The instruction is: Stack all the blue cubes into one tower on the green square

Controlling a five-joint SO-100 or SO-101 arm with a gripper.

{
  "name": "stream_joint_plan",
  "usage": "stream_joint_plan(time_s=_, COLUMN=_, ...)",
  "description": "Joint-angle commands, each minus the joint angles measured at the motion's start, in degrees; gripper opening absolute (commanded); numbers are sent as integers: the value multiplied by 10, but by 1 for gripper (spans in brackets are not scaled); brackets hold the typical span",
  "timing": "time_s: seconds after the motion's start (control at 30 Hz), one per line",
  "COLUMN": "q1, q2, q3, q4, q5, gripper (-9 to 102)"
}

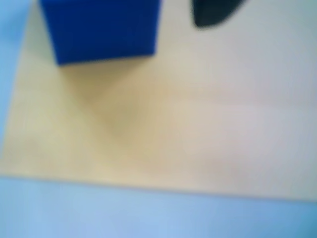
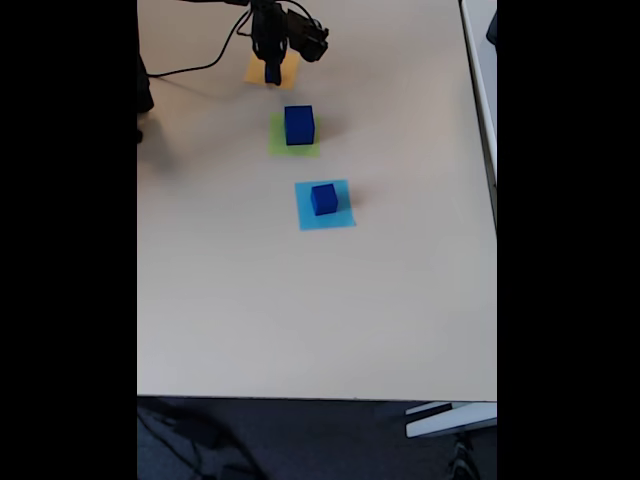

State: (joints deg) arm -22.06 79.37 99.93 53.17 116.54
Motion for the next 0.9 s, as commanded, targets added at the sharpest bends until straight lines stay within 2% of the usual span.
stream_joint_plan(time_s=0.0, q1=-2, q2=11, q3=-1, q4=-8, q5=-6, gripper=20)
stream_joint_plan(time_s=0.87, q1=-21, q2=-7, q3=-13, q4=-3, q5=18, gripper=20)
